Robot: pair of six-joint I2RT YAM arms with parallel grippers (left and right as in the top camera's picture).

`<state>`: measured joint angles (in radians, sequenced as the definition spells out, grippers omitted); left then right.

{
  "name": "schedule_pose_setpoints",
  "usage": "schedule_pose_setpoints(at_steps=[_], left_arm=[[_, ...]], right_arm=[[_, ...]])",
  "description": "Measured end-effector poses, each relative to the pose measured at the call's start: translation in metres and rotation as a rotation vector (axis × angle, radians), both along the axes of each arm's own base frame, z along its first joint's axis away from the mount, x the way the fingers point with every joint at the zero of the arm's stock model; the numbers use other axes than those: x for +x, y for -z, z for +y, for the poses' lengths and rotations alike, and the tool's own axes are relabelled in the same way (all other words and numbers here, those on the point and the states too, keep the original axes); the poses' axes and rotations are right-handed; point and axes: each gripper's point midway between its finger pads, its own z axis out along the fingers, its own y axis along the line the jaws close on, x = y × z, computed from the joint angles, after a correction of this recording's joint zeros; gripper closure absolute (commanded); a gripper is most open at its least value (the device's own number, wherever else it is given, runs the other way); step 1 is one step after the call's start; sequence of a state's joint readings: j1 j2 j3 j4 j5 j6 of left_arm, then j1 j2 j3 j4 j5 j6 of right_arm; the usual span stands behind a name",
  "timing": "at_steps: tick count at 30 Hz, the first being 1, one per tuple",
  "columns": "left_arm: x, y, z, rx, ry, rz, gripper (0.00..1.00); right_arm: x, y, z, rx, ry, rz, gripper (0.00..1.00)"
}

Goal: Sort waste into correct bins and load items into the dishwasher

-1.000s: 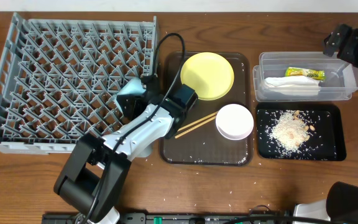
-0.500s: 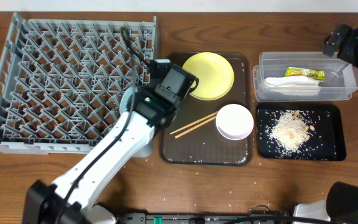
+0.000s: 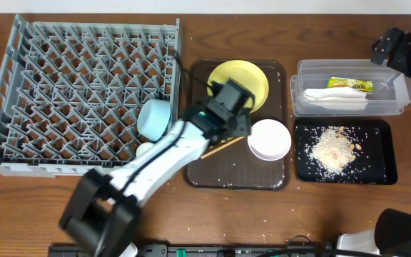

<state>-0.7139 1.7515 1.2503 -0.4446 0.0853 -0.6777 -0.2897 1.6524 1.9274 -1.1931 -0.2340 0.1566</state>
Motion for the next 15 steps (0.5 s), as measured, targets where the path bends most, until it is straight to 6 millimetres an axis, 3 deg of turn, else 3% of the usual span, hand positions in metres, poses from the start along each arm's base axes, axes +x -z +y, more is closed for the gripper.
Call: schedule_pose_setpoints(at_steps=[3,8,15], left_arm=[[-0.002,0.021,-0.016,-0.013,0.016,0.032,0.35],[-0.005,0.048,-0.024,-0.023,0.02,0.098,0.36],[-0.009,0.059,-0.03,-0.038,0.022,0.13,0.45]], right_arm=[[0.0,0.0,0.0,0.001,0.0,0.0,0.01],[0.0,0.0,0.0,0.0,0.0,0.0,0.01],[0.0,0.0,0.0,0.0,0.0,0.0,0.01]])
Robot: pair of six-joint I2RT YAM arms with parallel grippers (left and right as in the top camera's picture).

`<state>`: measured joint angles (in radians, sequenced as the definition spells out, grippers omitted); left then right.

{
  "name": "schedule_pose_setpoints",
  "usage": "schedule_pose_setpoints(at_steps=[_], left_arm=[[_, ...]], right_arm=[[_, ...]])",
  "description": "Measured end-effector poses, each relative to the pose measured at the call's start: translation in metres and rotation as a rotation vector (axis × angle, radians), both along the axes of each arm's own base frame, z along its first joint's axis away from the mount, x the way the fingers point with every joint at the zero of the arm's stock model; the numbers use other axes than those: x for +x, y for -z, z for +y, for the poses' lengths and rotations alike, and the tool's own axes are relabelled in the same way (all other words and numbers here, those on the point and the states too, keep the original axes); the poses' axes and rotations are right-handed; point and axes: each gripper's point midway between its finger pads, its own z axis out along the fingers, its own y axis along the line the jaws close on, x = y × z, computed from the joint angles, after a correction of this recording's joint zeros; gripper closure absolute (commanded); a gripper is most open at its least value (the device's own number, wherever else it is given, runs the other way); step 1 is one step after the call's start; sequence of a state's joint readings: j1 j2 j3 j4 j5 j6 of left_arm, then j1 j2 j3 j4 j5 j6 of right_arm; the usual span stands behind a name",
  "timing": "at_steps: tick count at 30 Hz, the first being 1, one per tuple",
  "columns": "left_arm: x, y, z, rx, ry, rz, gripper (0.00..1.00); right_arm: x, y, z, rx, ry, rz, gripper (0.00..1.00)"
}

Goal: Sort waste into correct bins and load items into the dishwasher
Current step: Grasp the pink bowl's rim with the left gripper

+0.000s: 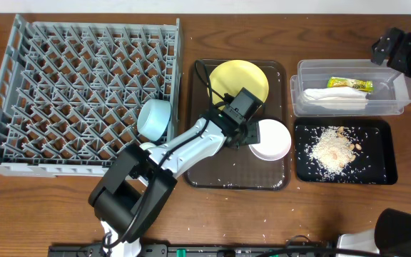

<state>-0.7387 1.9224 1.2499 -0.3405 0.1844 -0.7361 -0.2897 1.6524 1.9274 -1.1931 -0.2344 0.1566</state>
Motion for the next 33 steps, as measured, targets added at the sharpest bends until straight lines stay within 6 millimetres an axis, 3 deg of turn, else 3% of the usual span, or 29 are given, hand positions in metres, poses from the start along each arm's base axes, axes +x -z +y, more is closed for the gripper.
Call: schedule_pose_setpoints(at_steps=[6,16,27,30,33], left_arm=[[-0.008,-0.001,-0.01,-0.002,0.026,-0.007,0.53],[-0.006,0.012,-0.012,0.007,0.026,-0.004,0.92],[-0.008,0.012,-0.001,0.035,0.024,0.015,0.93],[-0.006,-0.004,0.001,0.027,0.038,-0.015,0.93],[-0.004,-0.034,0.006,0.024,0.04,-0.081,0.93]], right_arm=[[0.0,0.0,0.0,0.0,0.0,0.0,0.01],[0.0,0.0,0.0,0.0,0.0,0.0,0.01],[0.0,0.0,0.0,0.0,0.0,0.0,0.01],[0.0,0.0,0.0,0.0,0.0,0.0,0.01],[0.0,0.0,0.0,0.0,0.0,0.0,0.01]])
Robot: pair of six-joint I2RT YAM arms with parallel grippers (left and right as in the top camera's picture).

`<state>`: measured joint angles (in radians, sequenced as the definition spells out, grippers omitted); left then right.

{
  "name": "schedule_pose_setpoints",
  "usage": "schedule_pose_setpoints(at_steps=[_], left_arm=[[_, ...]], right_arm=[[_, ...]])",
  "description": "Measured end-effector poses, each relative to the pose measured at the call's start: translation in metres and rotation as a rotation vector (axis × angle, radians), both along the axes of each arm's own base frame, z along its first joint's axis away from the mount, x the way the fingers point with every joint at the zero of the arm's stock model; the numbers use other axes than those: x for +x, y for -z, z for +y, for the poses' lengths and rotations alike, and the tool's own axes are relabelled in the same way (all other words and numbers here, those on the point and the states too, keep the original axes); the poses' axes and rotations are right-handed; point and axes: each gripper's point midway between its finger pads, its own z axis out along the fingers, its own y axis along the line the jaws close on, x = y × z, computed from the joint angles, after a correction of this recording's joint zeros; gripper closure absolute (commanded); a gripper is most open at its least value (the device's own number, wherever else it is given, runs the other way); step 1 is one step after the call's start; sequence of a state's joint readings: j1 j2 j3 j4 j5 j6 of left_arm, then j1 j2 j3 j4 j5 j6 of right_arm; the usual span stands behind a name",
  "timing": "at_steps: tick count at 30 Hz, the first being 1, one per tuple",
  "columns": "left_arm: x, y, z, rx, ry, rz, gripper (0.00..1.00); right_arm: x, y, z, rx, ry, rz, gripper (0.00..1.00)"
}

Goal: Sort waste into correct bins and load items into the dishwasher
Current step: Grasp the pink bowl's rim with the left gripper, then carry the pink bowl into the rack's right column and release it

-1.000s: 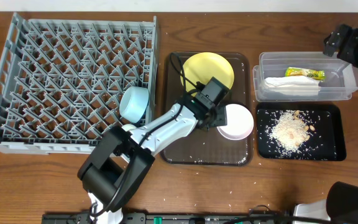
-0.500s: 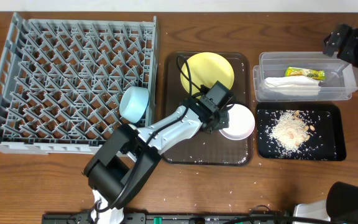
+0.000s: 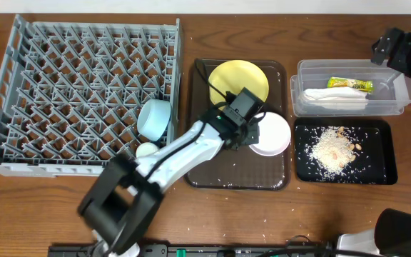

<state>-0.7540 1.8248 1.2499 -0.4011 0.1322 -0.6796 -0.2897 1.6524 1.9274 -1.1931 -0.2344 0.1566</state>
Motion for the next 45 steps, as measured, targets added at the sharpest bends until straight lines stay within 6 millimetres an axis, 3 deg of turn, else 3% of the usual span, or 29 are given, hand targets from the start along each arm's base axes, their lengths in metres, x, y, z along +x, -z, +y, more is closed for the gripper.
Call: schedule_pose_setpoints(at_steps=[5,12,14,18,23,27,30,35,41,45], left_arm=[[0.004,-0.041,0.021,0.048,-0.019,-0.116,0.92],[0.029,-0.065,0.072,0.279,-0.083,-0.307,0.93],[0.042,-0.081,0.095,0.347,-0.132,-0.381,0.92],[0.068,-0.126,0.162,0.491,-0.284,-0.525,0.93],[0.086,-0.167,0.242,0.724,-0.476,-0.638,0.93],[0.092,-0.189,0.288,0.907,-0.592,-0.681,0.93],[0.099,-0.2,0.309,0.997,-0.674,-0.711,0.93],[0.114,-0.199,0.325,1.154,-0.747,-0.724,0.93],[0.137,-0.161,0.319,1.332,-0.651,-0.658,0.93],[0.139,-0.144,0.32,1.427,-0.587,-0.599,0.93]], right_arm=[[0.0,0.0,0.0,0.0,0.0,0.0,0.01],[0.0,0.0,0.0,0.0,0.0,0.0,0.01],[0.0,0.0,0.0,0.0,0.0,0.0,0.01],[0.0,0.0,0.0,0.0,0.0,0.0,0.01],[0.0,0.0,0.0,0.0,0.0,0.0,0.01],[0.0,0.0,0.0,0.0,0.0,0.0,0.01],[0.0,0.0,0.0,0.0,0.0,0.0,0.01],[0.0,0.0,0.0,0.0,0.0,0.0,0.01],[0.0,0.0,0.0,0.0,0.0,0.0,0.01],[0.0,0.0,0.0,0.0,0.0,0.0,0.01]])
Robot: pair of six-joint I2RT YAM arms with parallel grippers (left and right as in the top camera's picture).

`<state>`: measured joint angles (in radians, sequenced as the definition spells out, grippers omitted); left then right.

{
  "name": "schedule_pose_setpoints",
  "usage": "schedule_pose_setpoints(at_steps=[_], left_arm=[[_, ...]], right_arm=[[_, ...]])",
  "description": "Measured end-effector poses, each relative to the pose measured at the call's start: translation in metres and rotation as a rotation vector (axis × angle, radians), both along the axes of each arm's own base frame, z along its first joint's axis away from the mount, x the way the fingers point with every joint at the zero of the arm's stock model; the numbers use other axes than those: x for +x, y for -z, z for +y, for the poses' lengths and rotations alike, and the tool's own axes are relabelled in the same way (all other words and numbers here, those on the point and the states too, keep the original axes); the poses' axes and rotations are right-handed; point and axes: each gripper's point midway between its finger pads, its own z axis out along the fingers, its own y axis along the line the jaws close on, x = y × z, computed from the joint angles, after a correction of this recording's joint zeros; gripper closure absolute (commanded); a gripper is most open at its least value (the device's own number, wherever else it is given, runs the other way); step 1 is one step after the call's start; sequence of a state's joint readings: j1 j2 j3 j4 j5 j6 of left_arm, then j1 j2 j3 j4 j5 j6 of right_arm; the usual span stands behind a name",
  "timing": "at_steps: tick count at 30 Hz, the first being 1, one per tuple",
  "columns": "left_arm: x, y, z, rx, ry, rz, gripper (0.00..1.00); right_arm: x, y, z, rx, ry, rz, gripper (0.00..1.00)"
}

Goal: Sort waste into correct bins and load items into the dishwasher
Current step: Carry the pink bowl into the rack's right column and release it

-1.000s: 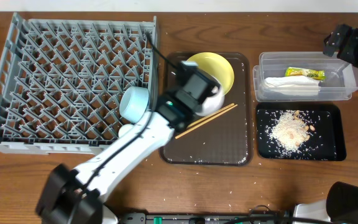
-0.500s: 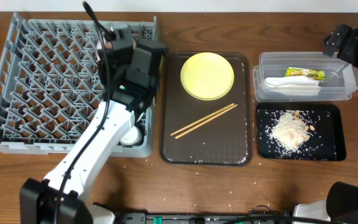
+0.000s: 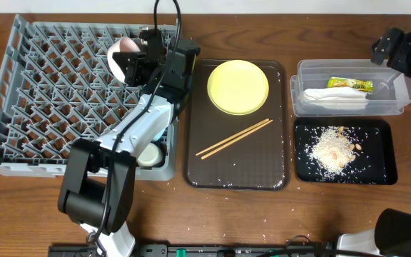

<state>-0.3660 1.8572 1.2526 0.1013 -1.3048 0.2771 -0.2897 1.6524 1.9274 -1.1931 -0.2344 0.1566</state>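
My left gripper [image 3: 137, 60] is shut on the rim of a white bowl [image 3: 122, 57]. It holds the bowl on its side over the far right part of the grey dish rack [image 3: 20, 100]. On the brown tray [image 3: 238, 171] lie a yellow plate [image 3: 238, 87] and a pair of chopsticks [image 3: 234, 138]. My right arm [image 3: 402, 48] is at the far right edge, beyond the bins; its fingers do not show clearly.
A white cup [image 3: 148, 154] and a light blue bowl [image 3: 165, 133], mostly under my left arm, sit in the rack's near right corner. A clear bin [image 3: 398, 96] holds napkins and a green wrapper. A black tray [image 3: 377, 168] holds food crumbs.
The white bowl has left the brown tray and is now held on its side over the rack's far right part. My left arm has swung left and away; the chopsticks lie uncovered.
My left gripper first hovered over the tray between the yellow plate and the white bowl. It then sat at the bowl's left rim for two moments. Now the bowl is in its grip over the rack, and only the plate and chopsticks are on the tray.
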Motion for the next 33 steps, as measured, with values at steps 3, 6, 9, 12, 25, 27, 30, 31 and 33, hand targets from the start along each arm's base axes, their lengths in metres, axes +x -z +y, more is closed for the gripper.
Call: schedule_pose_setpoints(at_steps=[3,6,9,12,25,27,30,31,33], left_arm=[[-0.003,-0.002,0.001,0.024,-0.015,0.018,0.93],[-0.005,-0.002,0.001,0.037,-0.021,0.031,0.93],[-0.006,0.0,0.001,0.044,-0.02,0.042,0.92],[-0.009,0.009,-0.001,0.054,-0.01,0.069,0.93],[-0.008,0.024,-0.011,0.038,0.053,0.11,0.93],[-0.008,0.024,-0.014,0.036,0.061,0.111,0.93],[-0.007,0.026,-0.018,0.037,0.07,0.114,0.93],[-0.007,0.027,-0.019,0.039,0.072,0.116,0.93],[-0.008,0.029,-0.019,0.048,0.066,0.125,0.93]], right_arm=[[0.0,0.0,0.0,0.0,0.0,0.0,0.01],[0.0,0.0,0.0,0.0,0.0,0.0,0.01],[0.0,0.0,0.0,0.0,0.0,0.0,0.01],[0.0,0.0,0.0,0.0,0.0,0.0,0.01],[0.0,0.0,0.0,0.0,0.0,0.0,0.01],[0.0,0.0,0.0,0.0,0.0,0.0,0.01],[0.0,0.0,0.0,0.0,0.0,0.0,0.01],[0.0,0.0,0.0,0.0,0.0,0.0,0.01],[0.0,0.0,0.0,0.0,0.0,0.0,0.01]])
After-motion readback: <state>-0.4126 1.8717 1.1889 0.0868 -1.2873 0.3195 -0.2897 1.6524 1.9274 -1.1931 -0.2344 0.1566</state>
